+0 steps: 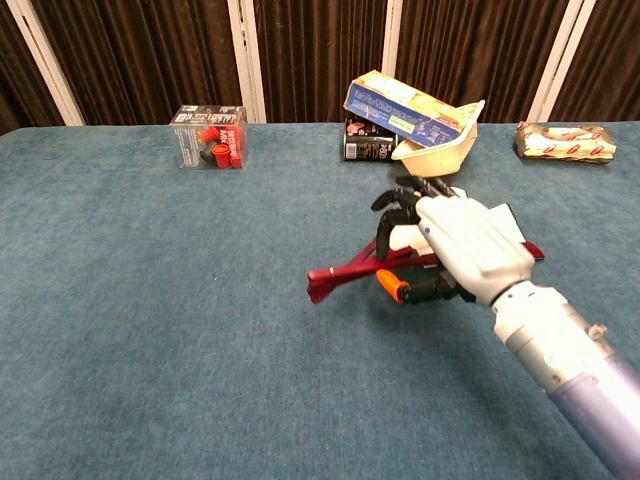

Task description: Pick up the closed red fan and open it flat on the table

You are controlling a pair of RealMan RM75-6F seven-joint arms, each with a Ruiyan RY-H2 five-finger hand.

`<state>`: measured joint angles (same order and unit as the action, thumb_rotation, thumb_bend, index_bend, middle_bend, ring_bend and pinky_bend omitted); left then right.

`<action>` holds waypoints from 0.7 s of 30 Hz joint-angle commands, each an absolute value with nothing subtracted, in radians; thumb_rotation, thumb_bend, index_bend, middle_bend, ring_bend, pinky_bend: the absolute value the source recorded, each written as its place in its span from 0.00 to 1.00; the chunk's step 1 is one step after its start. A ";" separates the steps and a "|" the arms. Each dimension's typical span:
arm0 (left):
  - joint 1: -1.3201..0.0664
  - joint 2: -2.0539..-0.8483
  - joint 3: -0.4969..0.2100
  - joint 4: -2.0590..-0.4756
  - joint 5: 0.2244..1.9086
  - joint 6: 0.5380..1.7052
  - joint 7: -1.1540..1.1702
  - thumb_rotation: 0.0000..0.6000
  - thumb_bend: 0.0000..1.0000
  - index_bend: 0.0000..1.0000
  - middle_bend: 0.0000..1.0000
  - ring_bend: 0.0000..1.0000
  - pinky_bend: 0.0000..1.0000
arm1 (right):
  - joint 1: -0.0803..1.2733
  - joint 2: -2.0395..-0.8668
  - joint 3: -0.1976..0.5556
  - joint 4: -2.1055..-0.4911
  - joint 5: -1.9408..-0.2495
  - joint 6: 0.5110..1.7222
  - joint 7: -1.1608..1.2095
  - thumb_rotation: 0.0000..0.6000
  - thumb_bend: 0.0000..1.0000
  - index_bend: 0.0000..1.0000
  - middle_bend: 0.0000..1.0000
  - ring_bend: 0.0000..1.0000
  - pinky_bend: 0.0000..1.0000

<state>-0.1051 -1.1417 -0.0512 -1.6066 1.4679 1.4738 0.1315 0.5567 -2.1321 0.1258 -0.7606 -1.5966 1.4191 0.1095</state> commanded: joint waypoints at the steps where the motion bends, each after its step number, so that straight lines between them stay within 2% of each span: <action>1: -0.105 -1.142 -0.051 -1.607 1.469 1.475 0.132 1.00 0.00 0.00 0.00 0.00 0.00 | 0.575 -2.078 0.161 -0.864 -1.586 1.420 0.081 1.00 0.68 0.73 0.25 0.08 0.04; 3: -0.105 -1.142 -0.051 -1.608 1.473 1.478 0.133 1.00 0.00 0.00 0.00 0.00 0.00 | 0.594 -2.029 0.211 -0.973 -1.565 1.413 0.041 1.00 0.68 0.74 0.25 0.08 0.04; 12: -0.104 -1.141 -0.054 -1.607 1.472 1.482 0.122 1.00 0.00 0.00 0.00 0.00 0.00 | 0.627 -1.893 0.319 -1.268 -1.487 1.353 -0.128 1.00 0.68 0.75 0.26 0.08 0.04; 21: -0.105 -1.138 -0.057 -1.612 1.467 1.479 0.115 1.00 0.00 0.00 0.00 0.00 0.00 | 0.664 -1.814 0.404 -1.443 -1.422 1.320 -0.247 1.00 0.68 0.75 0.26 0.08 0.04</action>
